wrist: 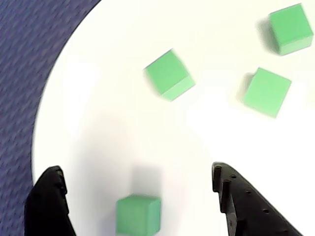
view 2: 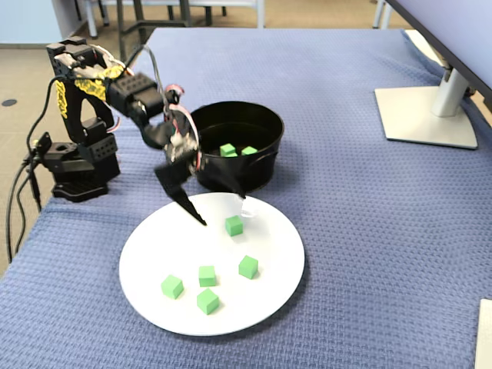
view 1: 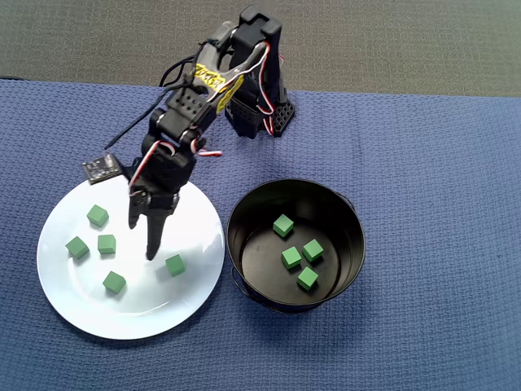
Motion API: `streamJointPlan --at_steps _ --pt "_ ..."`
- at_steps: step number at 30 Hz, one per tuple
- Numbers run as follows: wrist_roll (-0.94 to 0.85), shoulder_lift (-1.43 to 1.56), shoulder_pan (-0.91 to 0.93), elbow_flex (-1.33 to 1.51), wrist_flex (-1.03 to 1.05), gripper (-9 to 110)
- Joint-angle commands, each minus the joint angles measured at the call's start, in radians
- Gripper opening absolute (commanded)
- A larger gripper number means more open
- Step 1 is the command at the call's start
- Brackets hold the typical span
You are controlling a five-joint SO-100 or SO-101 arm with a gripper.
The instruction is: Pick up the green cubes from the white plate and place them in the black recipient
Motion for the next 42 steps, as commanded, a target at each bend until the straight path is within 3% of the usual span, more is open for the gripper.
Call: streamJointPlan --at_steps 1,8,17,22,27,35,42 --pt "0.055 -0.035 0.003 -0.032 -0.034 29" --pt "0.14 -0.15 -0.049 -0.054 -0.064 27" --pt "0.425 -0.192 -0.127 -0.183 0.017 24" --pt "0.617 -0.196 -0.161 -0.279 0.176 23" --pt "0.653 -0.193 -0.199 -0.296 0.313 22" --pt "0.669 -0.176 -0.179 -0.225 0.222 21" --pt "0.877 -0.196 -0.106 -0.207 0.144 18"
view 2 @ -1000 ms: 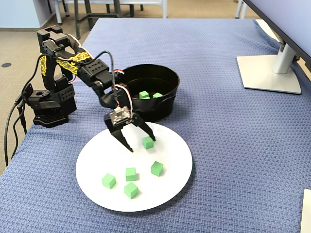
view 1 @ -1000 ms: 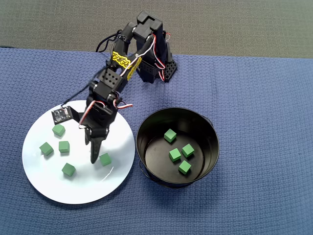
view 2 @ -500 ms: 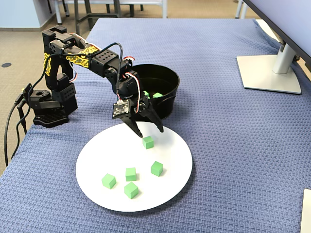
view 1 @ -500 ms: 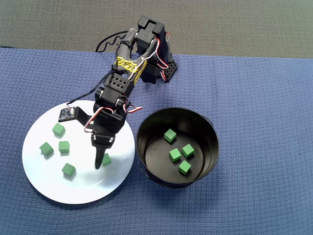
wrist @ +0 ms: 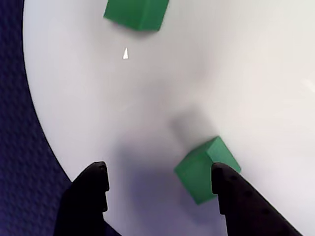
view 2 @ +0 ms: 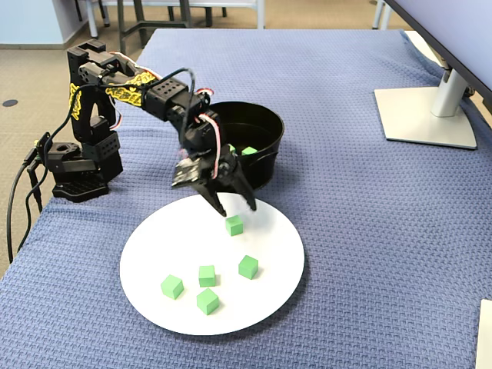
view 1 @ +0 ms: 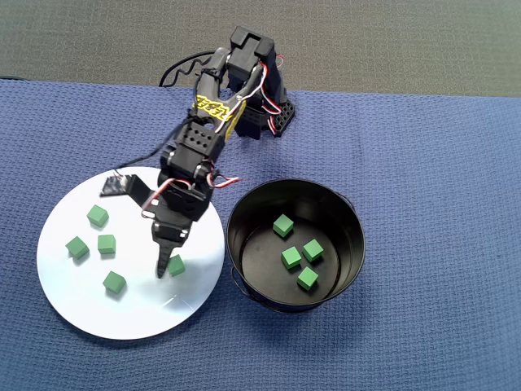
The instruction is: Pick up the green cubes from the white plate and place them in the black recipient
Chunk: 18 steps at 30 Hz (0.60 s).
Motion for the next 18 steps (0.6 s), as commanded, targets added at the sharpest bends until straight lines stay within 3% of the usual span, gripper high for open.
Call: streamJointPlan --at_steps 1,18 --pt "0.135 0.009 0.044 0.012 -0.061 19" --pt "0.641 0.077 0.061 0.041 0.015 24"
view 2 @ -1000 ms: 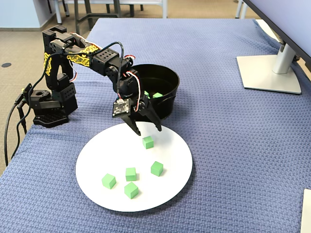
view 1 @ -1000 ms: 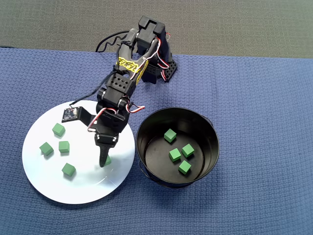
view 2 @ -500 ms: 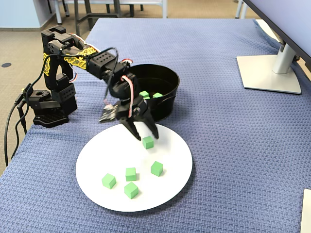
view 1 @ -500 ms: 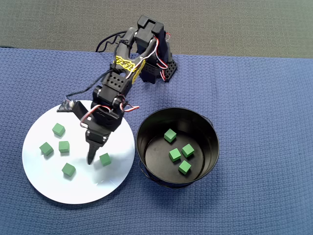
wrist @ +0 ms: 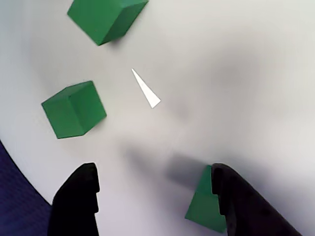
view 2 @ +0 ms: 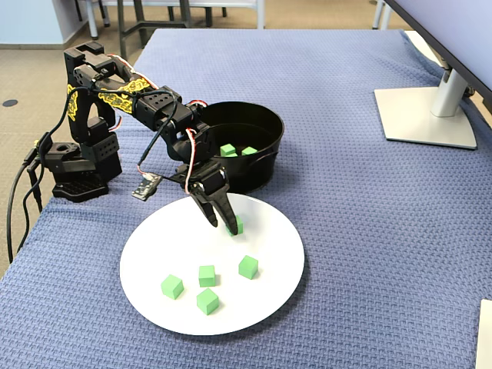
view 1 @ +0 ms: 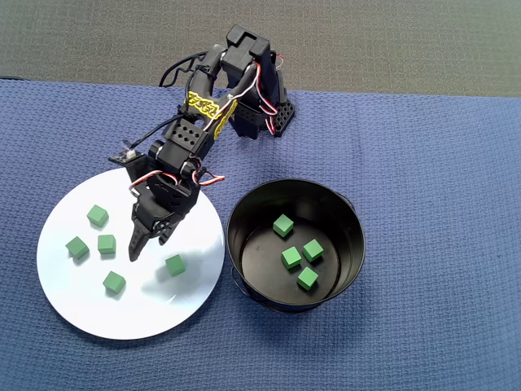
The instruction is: Pick up the green cubes from the white plate and place them in the black recipient
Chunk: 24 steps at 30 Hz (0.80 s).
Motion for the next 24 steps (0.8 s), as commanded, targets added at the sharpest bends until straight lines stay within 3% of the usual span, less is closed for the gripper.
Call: streamJointPlan --at_steps 1,18,24 --pt "0.092 0.08 -0.002 -0.008 0.032 24" --pt "0.316 -0.176 -0.077 -0.35 0.321 24" --pt "0.298 -0.279 -0.069 -0.482 0.359 24"
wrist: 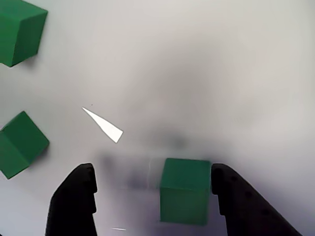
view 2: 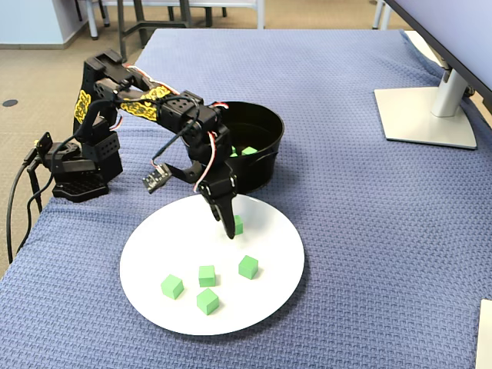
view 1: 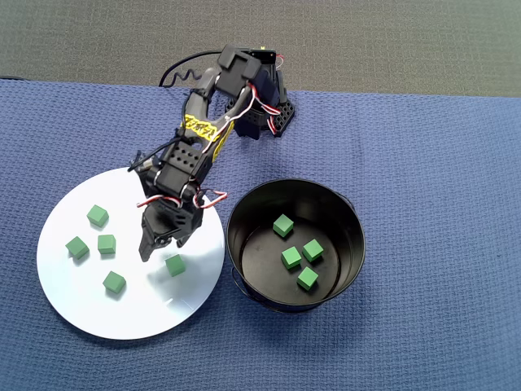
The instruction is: Pick up the green cubes from the white plate and place them in the black recipient
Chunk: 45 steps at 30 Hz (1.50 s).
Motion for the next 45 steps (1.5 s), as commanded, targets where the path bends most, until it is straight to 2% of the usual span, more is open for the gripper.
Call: streamJointPlan --at_steps 1,23,27,45 --pt "-0.003 -0.018 -0.002 -0.118 0.025 24" --pt "-0.018 -0.041 -0.075 -0.117 0.067 23" --pt "-0.012 -0.06 -0.072 -0.149 0.08 17" --pt "-0.043 -0.14 -0.054 -0.245 0.083 19"
